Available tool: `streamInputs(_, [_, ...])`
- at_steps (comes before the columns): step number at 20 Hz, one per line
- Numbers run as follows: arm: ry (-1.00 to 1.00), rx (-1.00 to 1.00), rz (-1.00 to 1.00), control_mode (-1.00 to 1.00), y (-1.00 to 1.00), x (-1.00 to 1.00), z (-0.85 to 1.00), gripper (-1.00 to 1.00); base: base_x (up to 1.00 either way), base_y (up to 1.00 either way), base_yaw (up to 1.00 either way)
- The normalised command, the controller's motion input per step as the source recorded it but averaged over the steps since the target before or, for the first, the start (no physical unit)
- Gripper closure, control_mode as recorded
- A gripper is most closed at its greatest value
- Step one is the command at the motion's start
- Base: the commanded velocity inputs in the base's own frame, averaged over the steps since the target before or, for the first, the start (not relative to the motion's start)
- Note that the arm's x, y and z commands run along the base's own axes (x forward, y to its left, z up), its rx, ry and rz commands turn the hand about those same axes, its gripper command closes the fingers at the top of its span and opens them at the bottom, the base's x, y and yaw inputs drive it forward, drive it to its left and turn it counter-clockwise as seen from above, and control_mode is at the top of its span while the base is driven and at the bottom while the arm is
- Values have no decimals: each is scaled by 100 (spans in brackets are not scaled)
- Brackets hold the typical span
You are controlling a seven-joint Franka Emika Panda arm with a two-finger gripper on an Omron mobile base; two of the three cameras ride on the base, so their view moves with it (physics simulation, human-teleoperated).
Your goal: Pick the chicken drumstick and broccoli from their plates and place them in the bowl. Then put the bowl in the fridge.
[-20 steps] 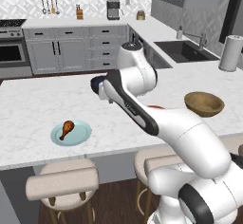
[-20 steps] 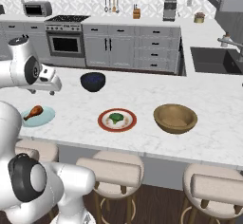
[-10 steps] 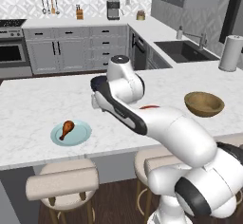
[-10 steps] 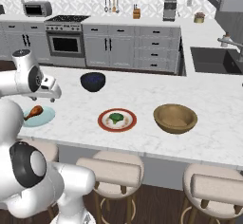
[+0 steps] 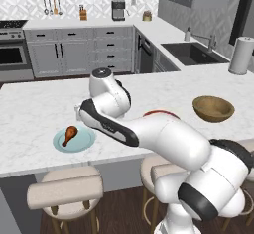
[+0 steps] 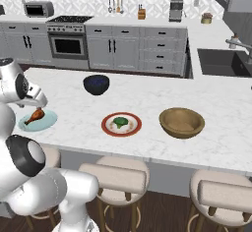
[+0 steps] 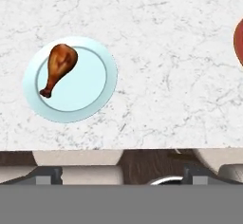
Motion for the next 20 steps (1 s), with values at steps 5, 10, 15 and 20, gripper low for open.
streamInputs(5, [8, 0, -8, -100, 67, 14, -4, -100, 0, 0, 0])
streamInputs(10, [5, 0, -2, -100, 24, 3, -5, -100, 0, 0, 0])
streamInputs(15, [3, 0, 0, -100, 15, 0, -21, -100, 0, 0, 0])
streamInputs(20, [3, 0, 0, -100, 13, 0, -21, -100, 0, 0, 0])
